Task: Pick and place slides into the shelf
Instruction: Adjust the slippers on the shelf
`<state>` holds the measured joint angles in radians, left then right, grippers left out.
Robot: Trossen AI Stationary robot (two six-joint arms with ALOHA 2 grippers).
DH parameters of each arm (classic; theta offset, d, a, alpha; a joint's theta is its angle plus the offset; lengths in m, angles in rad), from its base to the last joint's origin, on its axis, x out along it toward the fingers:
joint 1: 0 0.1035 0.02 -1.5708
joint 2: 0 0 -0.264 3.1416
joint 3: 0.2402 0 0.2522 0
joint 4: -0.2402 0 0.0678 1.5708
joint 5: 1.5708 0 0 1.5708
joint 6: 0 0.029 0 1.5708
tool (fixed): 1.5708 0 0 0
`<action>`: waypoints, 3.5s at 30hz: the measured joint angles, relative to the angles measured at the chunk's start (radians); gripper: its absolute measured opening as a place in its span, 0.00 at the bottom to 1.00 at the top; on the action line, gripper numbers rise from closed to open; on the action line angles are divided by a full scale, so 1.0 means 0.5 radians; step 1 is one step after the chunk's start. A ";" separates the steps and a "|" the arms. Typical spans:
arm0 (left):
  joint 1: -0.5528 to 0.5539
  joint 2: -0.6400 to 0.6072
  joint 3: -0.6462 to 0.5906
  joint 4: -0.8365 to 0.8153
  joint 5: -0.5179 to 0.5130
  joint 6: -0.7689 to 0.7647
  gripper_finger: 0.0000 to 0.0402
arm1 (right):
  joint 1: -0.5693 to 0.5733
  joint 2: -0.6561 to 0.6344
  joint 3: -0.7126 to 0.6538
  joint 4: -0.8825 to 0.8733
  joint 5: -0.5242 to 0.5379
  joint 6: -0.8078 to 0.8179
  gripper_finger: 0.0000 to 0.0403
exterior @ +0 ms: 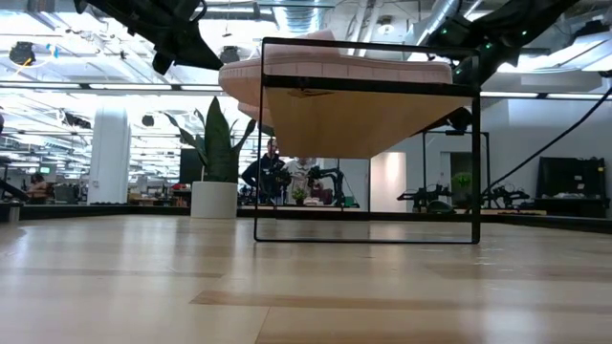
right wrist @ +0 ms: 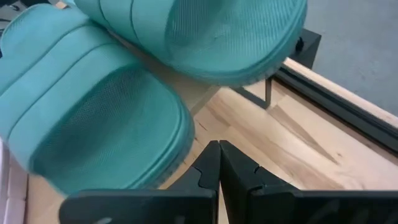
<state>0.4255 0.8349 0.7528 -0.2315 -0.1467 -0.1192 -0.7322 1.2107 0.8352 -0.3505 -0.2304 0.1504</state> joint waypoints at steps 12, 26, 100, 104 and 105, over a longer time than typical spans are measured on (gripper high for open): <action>0.000 0.000 -0.001 -0.044 0.000 0.001 0.00 | 0.007 0.079 0.000 0.104 -0.003 -0.001 0.00; 0.000 0.000 -0.001 -0.052 0.000 0.002 0.00 | 0.105 0.076 0.000 0.084 0.002 0.015 0.00; 0.003 0.035 -0.042 0.297 -0.241 -0.267 0.00 | -0.973 0.229 0.001 1.288 -1.738 -0.128 0.00; 0.002 0.035 -0.047 0.304 -0.241 -0.311 0.00 | -0.970 0.301 0.001 1.288 -1.637 -0.160 0.00; 0.002 0.035 -0.047 0.302 -0.241 -0.321 0.00 | -0.962 0.308 0.001 1.286 -1.599 -0.179 0.00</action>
<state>0.4263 0.8524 0.7292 -0.0803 -0.2673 -0.2795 -1.2133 1.3649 0.8356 0.2925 -1.0297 0.0610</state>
